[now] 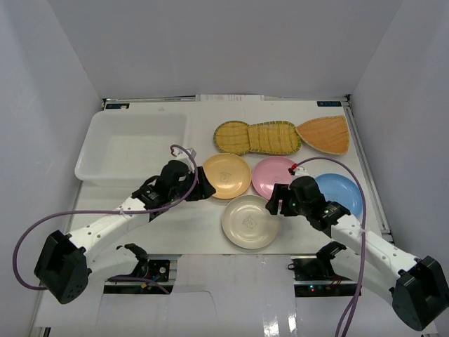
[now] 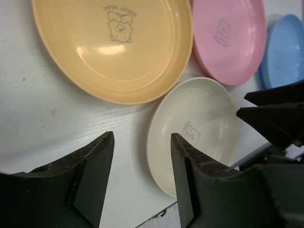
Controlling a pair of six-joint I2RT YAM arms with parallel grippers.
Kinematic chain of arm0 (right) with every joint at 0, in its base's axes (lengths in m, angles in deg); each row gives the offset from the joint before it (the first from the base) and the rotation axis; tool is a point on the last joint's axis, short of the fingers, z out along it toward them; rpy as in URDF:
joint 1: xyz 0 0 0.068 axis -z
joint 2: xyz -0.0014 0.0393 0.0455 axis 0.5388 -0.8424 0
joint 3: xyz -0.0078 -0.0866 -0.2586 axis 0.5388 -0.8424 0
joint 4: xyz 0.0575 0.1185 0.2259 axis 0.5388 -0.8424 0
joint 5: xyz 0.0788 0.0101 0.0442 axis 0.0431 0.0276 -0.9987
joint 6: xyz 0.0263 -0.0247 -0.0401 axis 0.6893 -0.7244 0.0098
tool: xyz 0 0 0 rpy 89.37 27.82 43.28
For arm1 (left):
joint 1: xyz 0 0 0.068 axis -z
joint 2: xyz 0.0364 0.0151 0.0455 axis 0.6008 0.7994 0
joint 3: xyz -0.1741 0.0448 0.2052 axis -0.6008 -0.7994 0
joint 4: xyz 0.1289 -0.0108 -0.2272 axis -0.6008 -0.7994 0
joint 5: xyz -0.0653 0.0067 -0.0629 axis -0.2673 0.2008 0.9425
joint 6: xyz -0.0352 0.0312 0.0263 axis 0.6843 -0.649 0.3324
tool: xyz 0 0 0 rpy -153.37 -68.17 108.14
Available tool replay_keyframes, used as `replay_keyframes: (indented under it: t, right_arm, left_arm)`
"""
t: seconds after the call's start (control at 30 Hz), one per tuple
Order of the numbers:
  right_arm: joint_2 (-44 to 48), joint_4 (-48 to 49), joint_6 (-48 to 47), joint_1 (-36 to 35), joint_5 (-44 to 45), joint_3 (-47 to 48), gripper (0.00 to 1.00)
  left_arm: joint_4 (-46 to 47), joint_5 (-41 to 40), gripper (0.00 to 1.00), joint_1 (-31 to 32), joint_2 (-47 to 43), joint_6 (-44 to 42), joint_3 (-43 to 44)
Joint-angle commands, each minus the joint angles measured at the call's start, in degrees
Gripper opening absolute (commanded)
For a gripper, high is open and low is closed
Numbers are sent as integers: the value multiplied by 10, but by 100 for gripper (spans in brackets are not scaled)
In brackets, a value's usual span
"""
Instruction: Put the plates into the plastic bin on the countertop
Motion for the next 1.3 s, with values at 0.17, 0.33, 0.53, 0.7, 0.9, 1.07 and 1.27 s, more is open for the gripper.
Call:
replay_keyframes:
  t: [0.17, 0.33, 0.53, 0.7, 0.9, 1.07, 1.27]
  right_arm:
    - [-47, 42, 2, 0, 10, -31, 72]
    - [-65, 55, 6, -1, -15, -52, 54]
    - [-37, 40, 8, -1, -22, -66, 10]
    - [16, -15, 12, -3, -30, -53, 8]
    - [108, -103, 5, -3, -30, -7, 8]
    - [128, -137, -16, -4, -59, 53, 8]
    - [170, -147, -40, -4, -86, 181, 8]
  left_arm:
    - [-24, -202, 75, 62, 90, 57, 29]
    - [13, -242, 84, 70, 159, 62, 41]
    - [59, -265, 81, 71, 211, 66, 40]
    - [89, -263, 74, 72, 245, 73, 43]
    - [107, -272, 31, 92, 253, 82, 29]
    - [89, -265, 0, 111, 214, 91, 14]
    - [42, -280, 0, 132, 79, 84, 31]
